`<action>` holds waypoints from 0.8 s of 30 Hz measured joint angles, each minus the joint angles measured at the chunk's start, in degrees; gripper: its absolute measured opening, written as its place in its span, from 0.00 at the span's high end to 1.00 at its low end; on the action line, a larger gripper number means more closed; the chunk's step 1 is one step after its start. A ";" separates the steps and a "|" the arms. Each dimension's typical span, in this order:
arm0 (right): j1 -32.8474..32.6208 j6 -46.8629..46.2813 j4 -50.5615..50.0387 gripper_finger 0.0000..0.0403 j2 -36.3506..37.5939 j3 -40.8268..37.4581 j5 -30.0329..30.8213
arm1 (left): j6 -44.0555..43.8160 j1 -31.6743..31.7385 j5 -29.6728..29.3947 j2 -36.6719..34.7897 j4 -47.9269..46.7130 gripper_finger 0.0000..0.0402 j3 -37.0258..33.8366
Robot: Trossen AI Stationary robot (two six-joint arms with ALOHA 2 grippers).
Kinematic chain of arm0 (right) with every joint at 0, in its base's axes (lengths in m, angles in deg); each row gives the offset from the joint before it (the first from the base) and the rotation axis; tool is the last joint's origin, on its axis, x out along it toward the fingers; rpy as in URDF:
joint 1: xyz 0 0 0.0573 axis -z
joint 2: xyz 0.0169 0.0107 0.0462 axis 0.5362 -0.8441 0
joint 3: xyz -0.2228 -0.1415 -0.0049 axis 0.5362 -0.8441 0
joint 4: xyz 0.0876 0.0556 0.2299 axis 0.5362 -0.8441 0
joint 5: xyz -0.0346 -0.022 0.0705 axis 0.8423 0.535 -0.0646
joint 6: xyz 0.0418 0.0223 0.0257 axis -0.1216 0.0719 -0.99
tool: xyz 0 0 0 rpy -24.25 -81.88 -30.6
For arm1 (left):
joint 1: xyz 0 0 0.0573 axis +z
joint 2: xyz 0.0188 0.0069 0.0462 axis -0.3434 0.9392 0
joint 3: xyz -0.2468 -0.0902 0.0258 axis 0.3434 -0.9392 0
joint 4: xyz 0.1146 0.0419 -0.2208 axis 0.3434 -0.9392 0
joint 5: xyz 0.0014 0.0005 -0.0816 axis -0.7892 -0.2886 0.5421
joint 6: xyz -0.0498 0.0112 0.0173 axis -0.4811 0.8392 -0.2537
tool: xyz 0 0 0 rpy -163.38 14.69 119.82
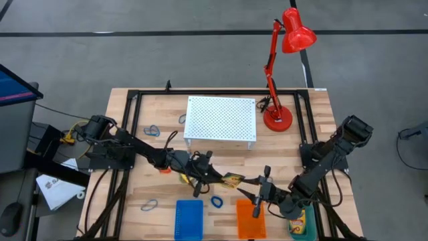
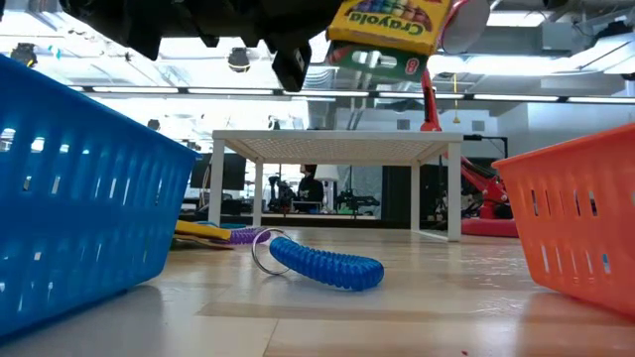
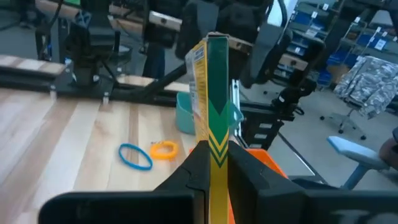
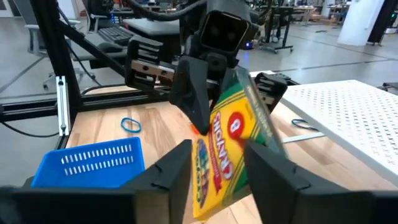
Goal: Pick & Place Office Desk Supplies
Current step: Put the yellow crayon box into the green bin
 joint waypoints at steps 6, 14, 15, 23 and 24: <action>0.00 -0.56 -0.19 0.58 0.00 0.00 0.00 | 0.60 -0.47 -0.57 0.07 2.68 0.95 -0.05; -0.74 -0.71 -0.13 0.60 -0.02 -0.02 0.02 | 2.09 -0.50 -3.11 0.07 4.40 0.95 -0.05; -0.80 -0.71 -0.11 0.61 -0.02 -0.02 0.03 | 2.13 -0.51 -3.11 0.07 4.70 0.95 -0.05; -1.14 -0.73 -0.03 0.63 -0.04 -0.04 0.00 | 2.51 -1.13 -3.05 0.07 5.98 0.95 -0.02; -1.16 -0.73 0.02 0.63 -0.04 -0.04 0.00 | 2.59 -1.35 -2.88 0.07 6.15 0.95 -0.02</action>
